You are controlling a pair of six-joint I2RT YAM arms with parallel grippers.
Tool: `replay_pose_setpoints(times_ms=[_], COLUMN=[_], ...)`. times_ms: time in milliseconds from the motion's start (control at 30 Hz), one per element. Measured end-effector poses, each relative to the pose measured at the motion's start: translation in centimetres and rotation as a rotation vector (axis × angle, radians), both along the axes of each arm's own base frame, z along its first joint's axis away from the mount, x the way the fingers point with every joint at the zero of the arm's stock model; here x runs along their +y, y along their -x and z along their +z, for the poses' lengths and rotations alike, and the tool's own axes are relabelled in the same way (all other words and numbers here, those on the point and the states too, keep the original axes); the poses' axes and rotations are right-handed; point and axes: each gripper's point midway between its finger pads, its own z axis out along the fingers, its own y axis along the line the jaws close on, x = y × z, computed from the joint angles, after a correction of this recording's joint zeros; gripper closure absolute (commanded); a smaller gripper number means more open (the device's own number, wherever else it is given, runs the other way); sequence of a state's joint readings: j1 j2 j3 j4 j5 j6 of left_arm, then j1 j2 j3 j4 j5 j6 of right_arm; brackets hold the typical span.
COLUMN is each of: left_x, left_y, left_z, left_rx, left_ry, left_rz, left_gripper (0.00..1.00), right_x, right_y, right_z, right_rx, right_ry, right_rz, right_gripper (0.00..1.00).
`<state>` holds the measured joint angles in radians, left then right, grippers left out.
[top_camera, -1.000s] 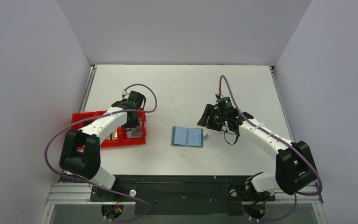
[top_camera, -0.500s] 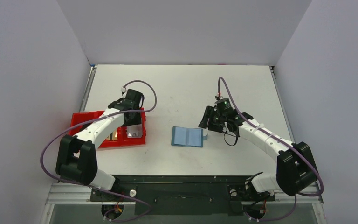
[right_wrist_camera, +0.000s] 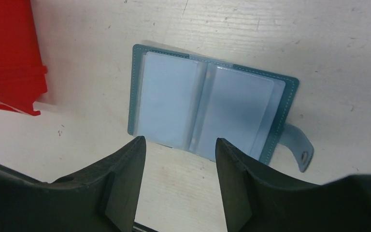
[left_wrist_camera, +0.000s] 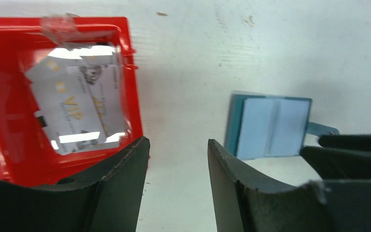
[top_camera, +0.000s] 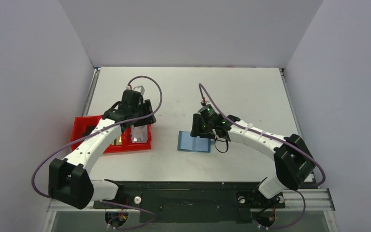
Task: Take the credit cards out of the card holder
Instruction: Close the card holder at the center of the board.
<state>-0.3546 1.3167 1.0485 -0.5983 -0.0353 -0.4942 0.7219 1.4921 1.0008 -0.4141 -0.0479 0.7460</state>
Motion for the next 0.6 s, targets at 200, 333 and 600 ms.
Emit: replay_pose_setpoints(times_ms=[200, 333, 600], left_x=[-3.3, -4.8, -6.6], left_y=[1.8, 3.2, 4.5], left_z=[-1.4, -2.7, -3.6], left_rx=[0.042, 0.084, 0.107], left_ry=[0.152, 0.2, 0.25], left_rz=[-0.083, -0.12, -0.164], left_gripper=[0.54, 0.54, 0.54], right_x=[2.5, 3.8, 4.8], right_y=[-0.1, -0.4, -0.4], right_z=[-3.1, -4.5, -6.7], right_rx=[0.025, 0.031, 0.041], right_ry=[0.106, 0.153, 0.225], right_rz=[0.019, 0.025, 0.04], right_gripper=[0.48, 0.47, 0.42])
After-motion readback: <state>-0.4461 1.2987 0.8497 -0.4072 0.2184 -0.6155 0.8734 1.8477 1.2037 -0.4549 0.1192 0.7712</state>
